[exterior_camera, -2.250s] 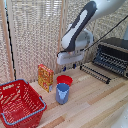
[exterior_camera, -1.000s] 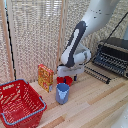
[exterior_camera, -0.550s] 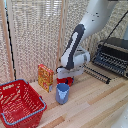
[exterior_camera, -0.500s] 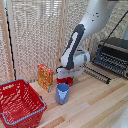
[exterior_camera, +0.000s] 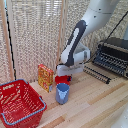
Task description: Please locate the crimson dish within your space. Move your hand towards it gently. Tenderly hold the bowl carefully using your fingers and raise it. With caution, shift it towards the basket. Kindly let loose of the dish to drop it in the basket.
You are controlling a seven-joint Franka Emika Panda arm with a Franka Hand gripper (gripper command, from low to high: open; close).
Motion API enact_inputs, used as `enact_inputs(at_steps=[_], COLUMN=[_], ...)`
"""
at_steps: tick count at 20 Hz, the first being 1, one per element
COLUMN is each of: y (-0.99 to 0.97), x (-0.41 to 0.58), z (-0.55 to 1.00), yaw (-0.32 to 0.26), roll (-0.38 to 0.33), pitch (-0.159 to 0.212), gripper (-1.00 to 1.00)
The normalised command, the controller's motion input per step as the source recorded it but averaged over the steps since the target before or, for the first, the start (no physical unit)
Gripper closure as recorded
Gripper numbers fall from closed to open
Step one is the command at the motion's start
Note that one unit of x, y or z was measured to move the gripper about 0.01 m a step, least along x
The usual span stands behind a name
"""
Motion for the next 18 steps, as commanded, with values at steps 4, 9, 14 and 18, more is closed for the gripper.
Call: enact_inputs(at_steps=[4, 9, 14, 18], y=[-0.13, 0.04, 0.38, 0.54], x=[0.131, 0.014, -0.055, -0.131], z=[0.97, 0.99, 0.91, 0.72], yaw=[0.013, 0.008, 0.052, 0.04], roll=[0.0, 0.012, 0.044, 0.103], pitch=[0.055, 0.068, 0.084, 0.09], gripper=[1.0, 1.0, 1.0, 1.0])
